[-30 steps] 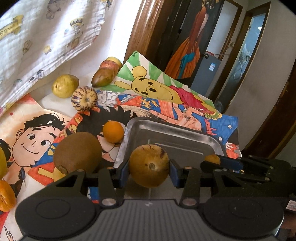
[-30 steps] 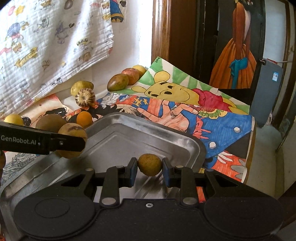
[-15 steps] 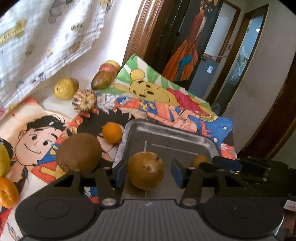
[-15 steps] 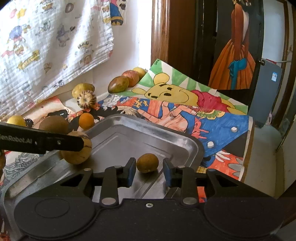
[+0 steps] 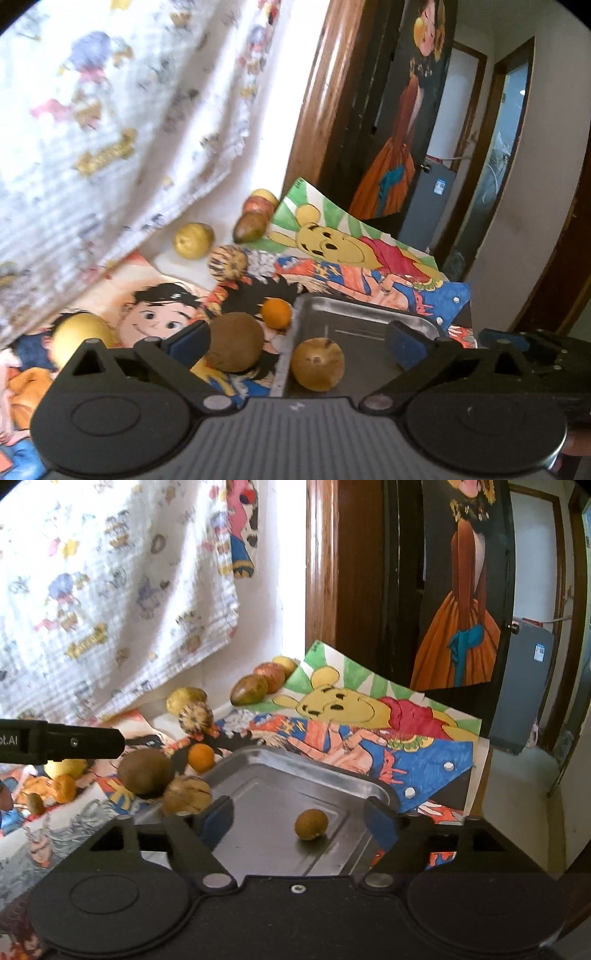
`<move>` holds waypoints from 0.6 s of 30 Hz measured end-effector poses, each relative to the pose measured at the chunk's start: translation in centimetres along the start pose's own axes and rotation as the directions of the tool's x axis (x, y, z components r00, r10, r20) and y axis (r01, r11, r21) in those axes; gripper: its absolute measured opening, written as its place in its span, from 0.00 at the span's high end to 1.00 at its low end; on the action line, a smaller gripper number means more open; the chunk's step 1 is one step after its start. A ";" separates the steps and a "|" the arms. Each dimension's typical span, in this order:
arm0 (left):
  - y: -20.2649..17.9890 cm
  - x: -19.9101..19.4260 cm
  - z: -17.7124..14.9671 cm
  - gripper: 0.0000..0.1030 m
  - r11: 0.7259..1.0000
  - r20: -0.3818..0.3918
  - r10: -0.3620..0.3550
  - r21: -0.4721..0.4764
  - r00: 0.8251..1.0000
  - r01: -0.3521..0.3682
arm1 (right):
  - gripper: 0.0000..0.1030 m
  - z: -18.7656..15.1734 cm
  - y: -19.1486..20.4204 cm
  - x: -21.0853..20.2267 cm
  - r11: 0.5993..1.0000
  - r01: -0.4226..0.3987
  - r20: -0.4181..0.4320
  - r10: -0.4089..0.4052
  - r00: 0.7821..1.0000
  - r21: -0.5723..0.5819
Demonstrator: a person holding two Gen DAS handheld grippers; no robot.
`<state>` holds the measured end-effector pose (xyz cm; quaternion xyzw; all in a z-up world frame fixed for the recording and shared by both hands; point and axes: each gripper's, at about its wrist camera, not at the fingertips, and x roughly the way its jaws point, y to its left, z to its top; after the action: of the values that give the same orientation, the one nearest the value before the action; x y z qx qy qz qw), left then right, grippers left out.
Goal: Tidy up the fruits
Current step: 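Lower and open both grippers, releasing the fruits onto the tray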
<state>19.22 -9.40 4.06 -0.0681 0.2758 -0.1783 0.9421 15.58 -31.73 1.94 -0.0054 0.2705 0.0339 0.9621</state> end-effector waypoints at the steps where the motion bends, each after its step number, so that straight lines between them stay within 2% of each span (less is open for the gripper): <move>1: 0.2 -0.6 -0.1 0.00 1.000 0.009 0.008 -0.007 1.000 -0.008 | 0.14 0.0 0.2 -0.5 1.000 -0.003 0.007 0.003 1.000 0.002; 6: 1.2 -3.3 -0.8 0.00 0.999 0.026 0.034 -0.037 0.999 -0.033 | 0.01 -0.1 1.5 -3.3 1.000 -0.011 0.048 0.010 0.999 0.016; 12: 2.1 -7.1 -2.3 0.00 0.996 0.057 0.083 -0.018 0.995 -0.082 | 0.01 -0.6 3.4 -6.4 0.999 -0.028 0.037 0.027 0.999 0.039; 18: 3.4 -10.4 -3.7 0.00 0.989 0.031 0.146 -0.032 0.989 -0.145 | 0.01 -1.7 5.9 -9.0 0.997 -0.045 -0.023 0.046 0.999 0.059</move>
<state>10.06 -2.44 5.30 -0.0646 0.2670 -0.1039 0.9559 6.66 -26.45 5.26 0.0286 0.2829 0.0478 0.9575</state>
